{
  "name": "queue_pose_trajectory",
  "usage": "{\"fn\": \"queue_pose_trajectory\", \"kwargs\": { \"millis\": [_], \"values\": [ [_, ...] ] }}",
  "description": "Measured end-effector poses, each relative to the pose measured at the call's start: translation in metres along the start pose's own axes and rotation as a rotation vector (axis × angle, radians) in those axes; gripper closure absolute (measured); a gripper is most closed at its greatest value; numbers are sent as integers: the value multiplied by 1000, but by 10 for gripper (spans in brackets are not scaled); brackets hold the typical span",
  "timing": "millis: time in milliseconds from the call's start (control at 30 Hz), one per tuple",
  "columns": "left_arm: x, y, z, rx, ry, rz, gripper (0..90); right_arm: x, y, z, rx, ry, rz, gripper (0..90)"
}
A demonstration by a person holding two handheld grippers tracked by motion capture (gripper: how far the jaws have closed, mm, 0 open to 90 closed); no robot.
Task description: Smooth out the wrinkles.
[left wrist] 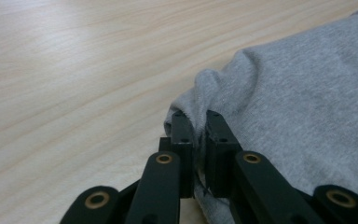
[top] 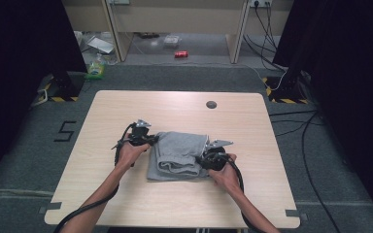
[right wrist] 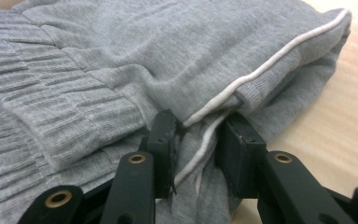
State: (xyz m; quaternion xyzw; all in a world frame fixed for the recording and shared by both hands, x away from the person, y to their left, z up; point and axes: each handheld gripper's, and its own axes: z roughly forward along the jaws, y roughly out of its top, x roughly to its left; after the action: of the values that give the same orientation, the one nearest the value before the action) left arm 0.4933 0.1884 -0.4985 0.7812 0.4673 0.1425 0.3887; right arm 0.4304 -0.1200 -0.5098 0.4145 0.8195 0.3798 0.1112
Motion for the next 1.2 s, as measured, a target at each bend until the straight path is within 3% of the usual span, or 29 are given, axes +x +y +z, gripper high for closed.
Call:
{"fn": "queue_pose_trajectory", "kwargs": {
  "millis": [133,333,500,633,833,900,1033,1133,1200],
  "values": [
    [4,-3,-1,-3,6,-19,810,1,4,4,0,-1,14,619],
    [-5,-9,-15,-12,8,-79,466,2,0,-2,4,-19,2,444],
    [-25,-21,-37,-23,-29,-61,339,9,-2,-15,-8,-52,-40,395],
    [-39,-31,-49,-15,-64,-28,302,19,0,-24,-30,-41,-62,362],
    [-52,-48,-61,-13,-35,41,287,36,-1,-21,-28,-35,-101,362],
    [-55,-53,-61,-10,-38,51,287,38,-4,-20,-8,-48,-114,363],
    [-61,-62,-60,-17,-2,103,288,38,-11,-20,3,-55,-115,362],
    [-62,-63,-66,-46,-11,88,289,39,-11,-24,-6,-46,-100,356],
    [-61,-64,-72,-65,-40,51,280,39,-11,-30,-24,-31,-85,350]
  ]
}}
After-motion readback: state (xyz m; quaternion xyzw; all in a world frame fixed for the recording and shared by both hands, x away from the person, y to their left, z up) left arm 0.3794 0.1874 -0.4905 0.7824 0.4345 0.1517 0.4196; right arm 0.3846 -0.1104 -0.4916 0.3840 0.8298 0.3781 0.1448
